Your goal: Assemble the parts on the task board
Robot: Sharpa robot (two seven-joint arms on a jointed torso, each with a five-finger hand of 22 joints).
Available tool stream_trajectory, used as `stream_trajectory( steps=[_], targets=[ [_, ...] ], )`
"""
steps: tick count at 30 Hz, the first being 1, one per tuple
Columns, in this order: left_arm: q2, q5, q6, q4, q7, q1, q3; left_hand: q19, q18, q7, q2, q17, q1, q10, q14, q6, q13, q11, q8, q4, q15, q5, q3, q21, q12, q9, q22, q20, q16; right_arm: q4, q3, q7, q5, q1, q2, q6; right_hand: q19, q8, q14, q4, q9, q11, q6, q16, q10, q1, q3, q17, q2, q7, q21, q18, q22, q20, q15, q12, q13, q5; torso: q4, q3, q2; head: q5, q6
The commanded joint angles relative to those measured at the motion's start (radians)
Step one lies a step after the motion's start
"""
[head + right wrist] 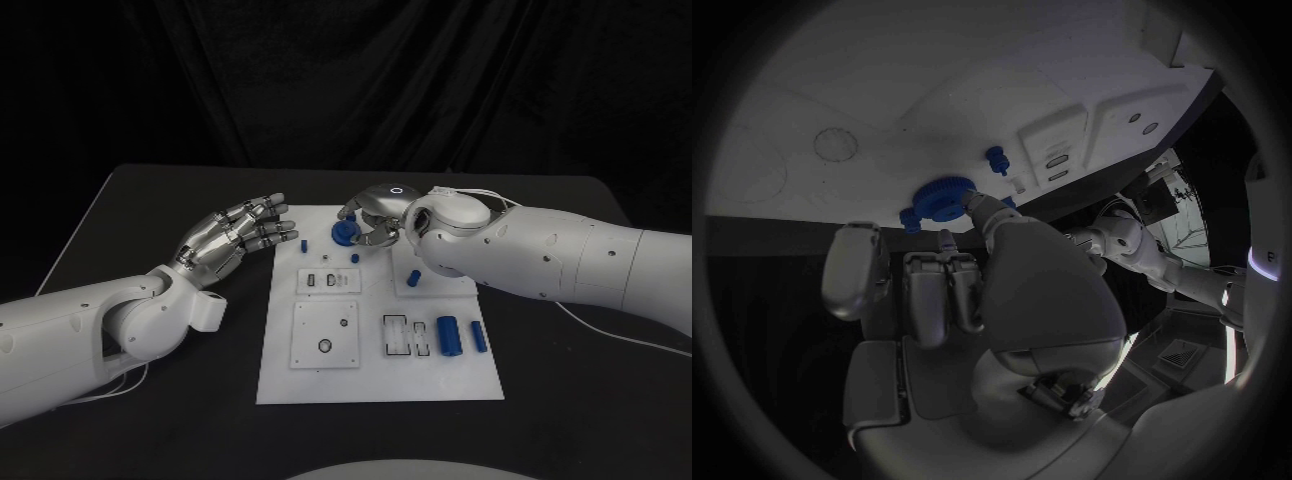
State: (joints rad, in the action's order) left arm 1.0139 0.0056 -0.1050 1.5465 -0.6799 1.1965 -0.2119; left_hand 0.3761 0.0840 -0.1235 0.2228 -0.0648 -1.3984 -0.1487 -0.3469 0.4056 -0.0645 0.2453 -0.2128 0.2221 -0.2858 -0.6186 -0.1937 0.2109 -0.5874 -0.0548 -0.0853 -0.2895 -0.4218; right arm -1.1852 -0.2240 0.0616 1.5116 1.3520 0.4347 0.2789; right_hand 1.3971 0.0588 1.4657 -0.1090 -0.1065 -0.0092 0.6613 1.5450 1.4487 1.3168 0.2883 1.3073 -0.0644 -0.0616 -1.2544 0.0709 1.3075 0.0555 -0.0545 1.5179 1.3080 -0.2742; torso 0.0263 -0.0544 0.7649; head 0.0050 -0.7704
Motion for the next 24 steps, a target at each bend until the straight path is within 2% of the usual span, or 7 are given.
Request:
stream_trajectory(
  steps=[1, 5, 9, 12, 15, 18, 24],
  targets=[
    [-0.002, 0.000, -0.011, 0.001, -0.084, -0.002, 0.001, 0.005, -0.013, -0.006, -0.003, -0.001, 0.010, 0.004, 0.007, -0.002, 0.000, 0.000, 0.004, 0.000, -0.003, -0.002, -0.004, 0.004, 0.002, -0.001, 0.002, -0.001, -0.006, -0.002, 0.000, 0.008, 0.006, -0.002, 0.000, -0.008, -0.008, -0.001, 0.086, 0.001, -0.001, -0.006, 0.005, -0.007, -0.004, 0.001, -0.006, 0.235, -0.005, 0.001, 0.010, 0.007, 0.159, -0.003, -0.009, -0.005, 0.146, 0.008, -0.0003, 0.0001, 0.000, 0.000, 0.000],
    [-0.003, 0.000, -0.012, 0.001, -0.084, -0.002, 0.001, 0.005, -0.013, -0.006, -0.003, -0.001, 0.010, 0.004, 0.007, -0.002, 0.000, 0.000, 0.004, 0.000, -0.003, -0.002, -0.004, 0.004, 0.002, -0.001, 0.002, -0.001, -0.006, 0.000, 0.000, 0.011, 0.006, -0.002, 0.001, -0.007, -0.016, -0.009, 0.081, 0.002, 0.021, -0.004, -0.093, -0.015, -0.015, 0.003, -0.010, 0.228, -0.003, -0.004, 0.025, 0.009, 0.155, -0.005, -0.009, -0.011, 0.137, 0.015, 0.0004, 0.0003, 0.000, 0.001, 0.000],
    [-0.001, 0.000, -0.012, 0.002, -0.084, -0.002, 0.001, 0.005, -0.013, -0.007, -0.003, -0.001, 0.011, 0.004, 0.007, -0.002, 0.000, 0.000, 0.004, -0.001, -0.003, -0.003, -0.007, 0.004, 0.002, -0.001, 0.002, -0.001, -0.007, -0.002, 0.000, 0.009, 0.006, -0.002, 0.009, 0.007, -0.016, -0.008, 0.080, 0.001, 0.023, -0.002, -0.097, -0.016, -0.017, 0.002, -0.012, 0.227, -0.002, -0.009, 0.027, 0.009, 0.155, -0.004, -0.008, -0.012, 0.135, 0.015, -0.0008, 0.0008, 0.000, 0.004, 0.000],
    [0.005, 0.000, -0.011, 0.005, -0.085, -0.002, 0.001, 0.005, -0.013, -0.007, -0.003, -0.001, 0.011, 0.004, 0.007, -0.002, 0.000, 0.000, 0.004, -0.001, -0.003, -0.003, -0.007, 0.004, 0.002, -0.001, 0.002, -0.001, -0.007, -0.006, 0.001, -0.002, 0.006, -0.001, 0.024, 0.053, -0.017, -0.008, 0.079, 0.000, 0.024, 0.001, -0.098, -0.018, -0.018, 0.001, -0.013, 0.226, -0.002, -0.013, 0.029, 0.010, 0.155, -0.004, -0.006, -0.012, 0.134, 0.016, -0.0001, 0.0003, 0.000, 0.009, 0.001],
    [0.011, 0.000, -0.008, 0.008, -0.086, -0.002, 0.001, 0.005, -0.013, -0.007, -0.003, -0.001, 0.011, 0.004, 0.007, -0.002, 0.000, 0.000, 0.004, -0.001, -0.003, -0.003, -0.007, 0.004, 0.002, -0.001, 0.002, -0.001, -0.007, -0.021, 0.002, -0.013, 0.006, 0.006, 0.049, 0.101, -0.015, 0.007, 0.079, -0.003, 0.016, 0.011, -0.026, -0.017, -0.013, -0.002, -0.018, 0.226, 0.001, -0.025, 0.028, 0.008, 0.156, 0.001, 0.001, -0.010, 0.138, 0.016, -0.0002, 0.0003, 0.000, 0.011, 0.009],
    [0.015, 0.000, -0.005, 0.010, -0.087, -0.003, 0.001, 0.004, -0.013, -0.007, -0.003, -0.001, 0.011, 0.004, 0.007, 0.000, 0.000, 0.000, 0.003, -0.002, -0.003, -0.003, -0.009, 0.004, 0.000, -0.001, 0.002, -0.001, -0.008, -0.061, 0.002, -0.019, 0.004, 0.022, 0.095, 0.134, 0.002, 0.034, 0.086, -0.009, -0.002, 0.020, 0.101, -0.008, 0.006, -0.004, -0.023, 0.234, 0.003, -0.037, 0.004, 0.003, 0.164, 0.007, 0.008, -0.001, 0.154, 0.016, -0.0008, 0.0010, 0.000, 0.010, 0.013],
    [0.020, 0.000, -0.001, 0.011, -0.090, -0.006, 0.001, 0.005, -0.013, -0.007, -0.005, -0.002, 0.012, 0.003, 0.006, 0.003, -0.001, 0.001, 0.002, -0.005, -0.003, -0.005, -0.014, 0.004, -0.004, -0.002, 0.002, -0.001, -0.010, -0.208, 0.001, -0.002, -0.035, 0.071, 0.250, 0.111, 0.025, 0.046, 0.094, -0.015, -0.006, 0.025, 0.146, 0.006, 0.029, 0.000, -0.028, 0.246, 0.006, -0.045, -0.030, -0.005, 0.175, 0.012, 0.012, 0.009, 0.172, 0.018, -0.0018, 0.0015, -0.001, 0.013, 0.026]
  ],
)
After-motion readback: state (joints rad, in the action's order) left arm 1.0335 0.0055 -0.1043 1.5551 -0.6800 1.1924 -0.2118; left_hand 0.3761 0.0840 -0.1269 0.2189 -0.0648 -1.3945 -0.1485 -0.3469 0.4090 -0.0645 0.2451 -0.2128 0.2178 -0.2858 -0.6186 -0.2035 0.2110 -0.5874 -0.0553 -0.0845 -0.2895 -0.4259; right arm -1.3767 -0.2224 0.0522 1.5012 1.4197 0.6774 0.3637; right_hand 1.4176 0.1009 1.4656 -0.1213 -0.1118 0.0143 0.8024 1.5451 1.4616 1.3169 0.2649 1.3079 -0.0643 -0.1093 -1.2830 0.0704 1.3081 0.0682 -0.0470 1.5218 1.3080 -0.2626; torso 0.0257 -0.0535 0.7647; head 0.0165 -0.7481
